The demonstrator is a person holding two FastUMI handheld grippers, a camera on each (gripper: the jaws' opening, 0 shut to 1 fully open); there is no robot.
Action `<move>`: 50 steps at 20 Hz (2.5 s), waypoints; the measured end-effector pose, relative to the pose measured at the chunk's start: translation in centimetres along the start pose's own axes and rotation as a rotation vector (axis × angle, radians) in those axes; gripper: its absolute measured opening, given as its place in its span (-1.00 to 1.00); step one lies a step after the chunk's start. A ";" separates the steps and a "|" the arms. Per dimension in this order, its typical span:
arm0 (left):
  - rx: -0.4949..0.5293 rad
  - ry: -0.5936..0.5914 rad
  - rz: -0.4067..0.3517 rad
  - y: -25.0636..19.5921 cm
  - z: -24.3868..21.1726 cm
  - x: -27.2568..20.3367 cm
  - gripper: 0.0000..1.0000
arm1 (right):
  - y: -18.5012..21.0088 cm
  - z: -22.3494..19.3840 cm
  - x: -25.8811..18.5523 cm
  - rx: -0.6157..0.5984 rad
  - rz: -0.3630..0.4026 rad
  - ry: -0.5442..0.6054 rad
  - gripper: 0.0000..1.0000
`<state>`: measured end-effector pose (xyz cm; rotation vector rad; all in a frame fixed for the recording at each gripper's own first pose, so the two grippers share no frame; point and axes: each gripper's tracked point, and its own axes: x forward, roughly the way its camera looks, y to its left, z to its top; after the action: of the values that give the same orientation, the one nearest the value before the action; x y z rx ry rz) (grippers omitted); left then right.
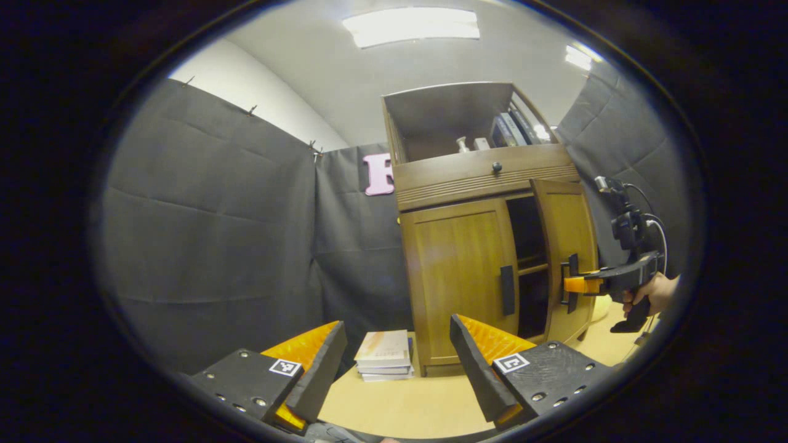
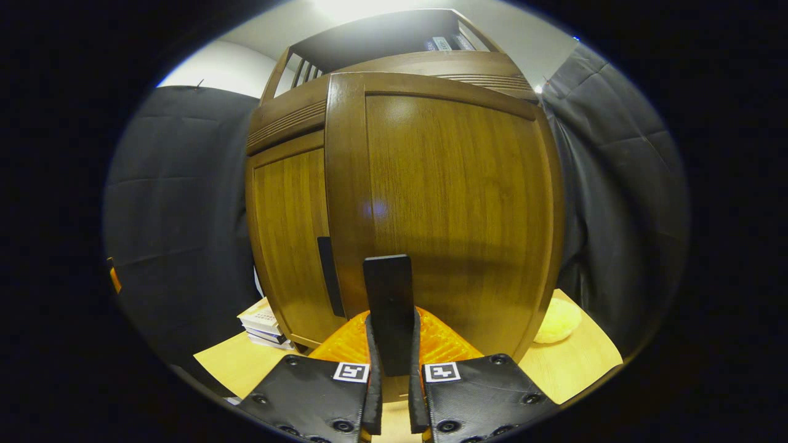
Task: Open the right door of the double-door shoe cabinet with the right hand, and open the left door with the left hand.
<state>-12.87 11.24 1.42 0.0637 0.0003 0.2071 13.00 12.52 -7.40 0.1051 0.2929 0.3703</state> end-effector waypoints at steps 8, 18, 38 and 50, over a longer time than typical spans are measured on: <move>-0.018 -0.008 -0.098 -1.4 0.0 0.0 0.94 | -2.3 -0.4 -4.2 -0.017 -0.053 -0.003 -0.63; -0.032 -0.016 -0.207 -2.7 0.5 0.0 1.00 | -6.2 -0.8 -9.0 -0.004 -0.098 -0.002 -0.71; -0.056 -0.011 -0.327 -6.4 0.8 0.3 1.00 | -17.3 0.2 -15.3 -0.020 -0.332 -0.012 -0.98; -0.100 0.001 -0.311 -7.4 0.2 2.6 1.00 | -21.3 1.7 -22.9 -0.007 -0.467 -0.104 0.24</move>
<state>-8.82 4.55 1.14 -0.0366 0.0009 -0.1041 0.34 -15.81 -3.03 0.0461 0.2051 -0.0970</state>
